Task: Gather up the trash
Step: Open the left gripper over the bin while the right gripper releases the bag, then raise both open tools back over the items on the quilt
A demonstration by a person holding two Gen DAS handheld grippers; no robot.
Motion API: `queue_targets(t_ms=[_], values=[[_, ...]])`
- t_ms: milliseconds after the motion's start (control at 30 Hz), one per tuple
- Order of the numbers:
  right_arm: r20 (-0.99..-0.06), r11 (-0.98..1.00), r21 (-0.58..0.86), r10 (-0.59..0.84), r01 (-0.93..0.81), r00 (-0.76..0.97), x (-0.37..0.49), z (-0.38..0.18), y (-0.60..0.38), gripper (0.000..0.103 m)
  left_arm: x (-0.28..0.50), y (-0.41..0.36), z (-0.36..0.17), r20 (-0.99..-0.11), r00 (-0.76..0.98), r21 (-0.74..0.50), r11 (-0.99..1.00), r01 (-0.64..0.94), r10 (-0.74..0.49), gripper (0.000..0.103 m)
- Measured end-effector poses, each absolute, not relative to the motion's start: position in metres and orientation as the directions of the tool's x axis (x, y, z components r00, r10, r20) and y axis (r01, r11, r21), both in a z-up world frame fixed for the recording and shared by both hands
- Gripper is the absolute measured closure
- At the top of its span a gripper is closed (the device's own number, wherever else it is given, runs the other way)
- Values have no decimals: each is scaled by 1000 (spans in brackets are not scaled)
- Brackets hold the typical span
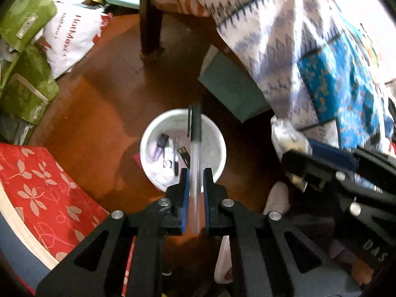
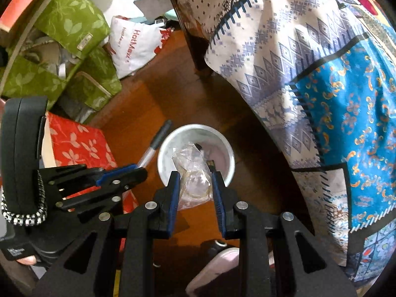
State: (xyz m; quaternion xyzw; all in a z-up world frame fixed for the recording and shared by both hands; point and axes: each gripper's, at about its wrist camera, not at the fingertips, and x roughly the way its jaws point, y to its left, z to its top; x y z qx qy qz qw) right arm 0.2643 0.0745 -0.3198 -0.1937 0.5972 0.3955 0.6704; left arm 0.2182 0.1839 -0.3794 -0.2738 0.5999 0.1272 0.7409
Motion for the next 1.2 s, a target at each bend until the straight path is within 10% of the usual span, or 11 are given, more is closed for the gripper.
queue_targets(t_ms=[133, 1200], values=[[-961, 630, 213, 272, -746, -45, 267, -323, 76, 58, 220, 186, -378, -960, 239, -253, 807, -533, -143, 86], [-764, 686, 167, 544, -709, 347, 259, -127, -91, 58, 206, 80, -145, -793, 604, -149, 935, -321, 81, 86]])
